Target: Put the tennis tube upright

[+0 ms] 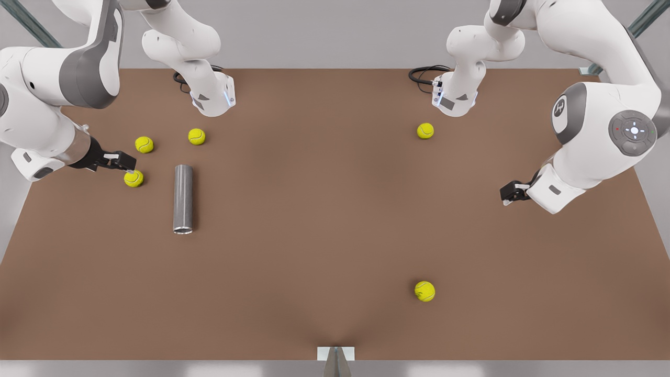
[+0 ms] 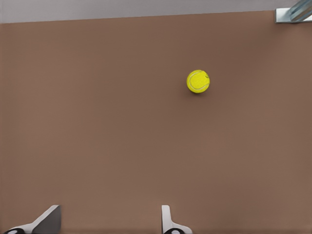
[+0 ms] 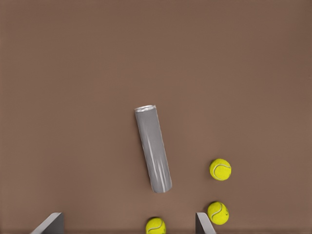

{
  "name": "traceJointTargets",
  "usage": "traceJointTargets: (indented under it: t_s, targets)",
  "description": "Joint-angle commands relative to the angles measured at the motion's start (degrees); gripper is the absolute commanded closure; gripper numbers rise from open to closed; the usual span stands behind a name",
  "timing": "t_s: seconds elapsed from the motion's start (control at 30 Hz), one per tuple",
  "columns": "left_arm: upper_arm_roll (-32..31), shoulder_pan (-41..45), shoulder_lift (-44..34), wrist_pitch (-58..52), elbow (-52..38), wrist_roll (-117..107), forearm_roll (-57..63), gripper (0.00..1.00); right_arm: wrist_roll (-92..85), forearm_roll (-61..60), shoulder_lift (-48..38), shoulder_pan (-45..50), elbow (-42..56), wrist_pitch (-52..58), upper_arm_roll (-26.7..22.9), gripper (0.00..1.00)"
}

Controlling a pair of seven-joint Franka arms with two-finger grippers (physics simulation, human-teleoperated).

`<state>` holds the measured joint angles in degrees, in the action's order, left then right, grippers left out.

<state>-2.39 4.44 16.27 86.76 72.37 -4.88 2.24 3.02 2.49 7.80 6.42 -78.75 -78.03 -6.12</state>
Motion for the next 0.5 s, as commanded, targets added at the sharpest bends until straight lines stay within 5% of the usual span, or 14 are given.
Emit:
traceJointTargets:
  t_s: [0.0,0.2,0.47]
  targets:
    - [0.0,0.0,-0.2,-0.2,0.0,-0.8,0.0,0.00,0.7,0.0,-0.1,0.0,0.0,0.1,0.0,0.00]
    - [0.1,0.0,0.0,0.1,0.0,-1.1,0.0,0.00,2.4,-0.1,5.8,2.7,-4.5,-2.7,0.0,0.00]
    - [0.2,-0.1,0.4,0.3,-0.1,-1.0,0.0,0.00,4.7,-0.1,0.6,2.5,-33.1,-37.2,0.1,0.00]
